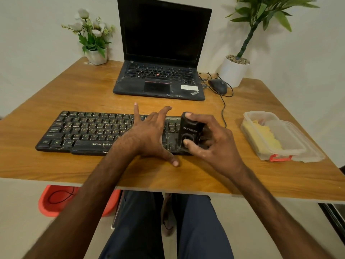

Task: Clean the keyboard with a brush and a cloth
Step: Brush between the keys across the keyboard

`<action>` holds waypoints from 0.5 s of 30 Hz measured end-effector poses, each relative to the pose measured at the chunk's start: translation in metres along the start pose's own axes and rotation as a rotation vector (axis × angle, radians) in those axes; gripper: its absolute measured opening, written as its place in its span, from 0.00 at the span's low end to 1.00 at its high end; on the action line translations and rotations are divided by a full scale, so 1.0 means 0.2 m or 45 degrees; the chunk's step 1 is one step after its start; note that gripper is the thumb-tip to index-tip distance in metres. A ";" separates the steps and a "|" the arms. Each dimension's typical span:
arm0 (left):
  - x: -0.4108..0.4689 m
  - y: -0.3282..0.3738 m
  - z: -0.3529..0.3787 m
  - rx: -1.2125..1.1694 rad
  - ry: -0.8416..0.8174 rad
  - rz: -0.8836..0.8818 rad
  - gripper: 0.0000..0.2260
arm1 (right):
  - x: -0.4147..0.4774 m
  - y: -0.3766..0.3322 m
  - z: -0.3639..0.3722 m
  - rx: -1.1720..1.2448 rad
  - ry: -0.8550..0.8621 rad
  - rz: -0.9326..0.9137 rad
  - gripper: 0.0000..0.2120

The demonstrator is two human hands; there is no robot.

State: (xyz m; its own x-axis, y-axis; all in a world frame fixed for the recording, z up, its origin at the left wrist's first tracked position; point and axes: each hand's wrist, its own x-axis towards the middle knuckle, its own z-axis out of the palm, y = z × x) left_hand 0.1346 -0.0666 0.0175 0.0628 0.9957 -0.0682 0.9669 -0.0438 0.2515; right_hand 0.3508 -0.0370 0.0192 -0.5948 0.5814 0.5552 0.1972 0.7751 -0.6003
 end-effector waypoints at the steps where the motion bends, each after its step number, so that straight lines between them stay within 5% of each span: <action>1: 0.00 0.00 0.00 -0.002 0.001 -0.005 0.70 | 0.03 0.02 -0.01 0.000 0.033 0.038 0.29; 8: 0.00 -0.03 0.03 0.008 0.044 0.085 0.70 | 0.12 -0.01 0.12 -0.006 -0.103 -0.062 0.29; 15: 0.00 -0.01 0.03 -0.032 0.028 0.014 0.71 | 0.20 0.05 0.08 -0.010 0.028 0.033 0.28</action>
State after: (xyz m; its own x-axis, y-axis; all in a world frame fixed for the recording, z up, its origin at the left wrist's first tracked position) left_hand 0.1345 -0.0667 0.0118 0.0679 0.9967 -0.0439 0.9595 -0.0532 0.2766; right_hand 0.3170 -0.0092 0.0264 -0.5723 0.6063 0.5522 0.2181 0.7616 -0.6102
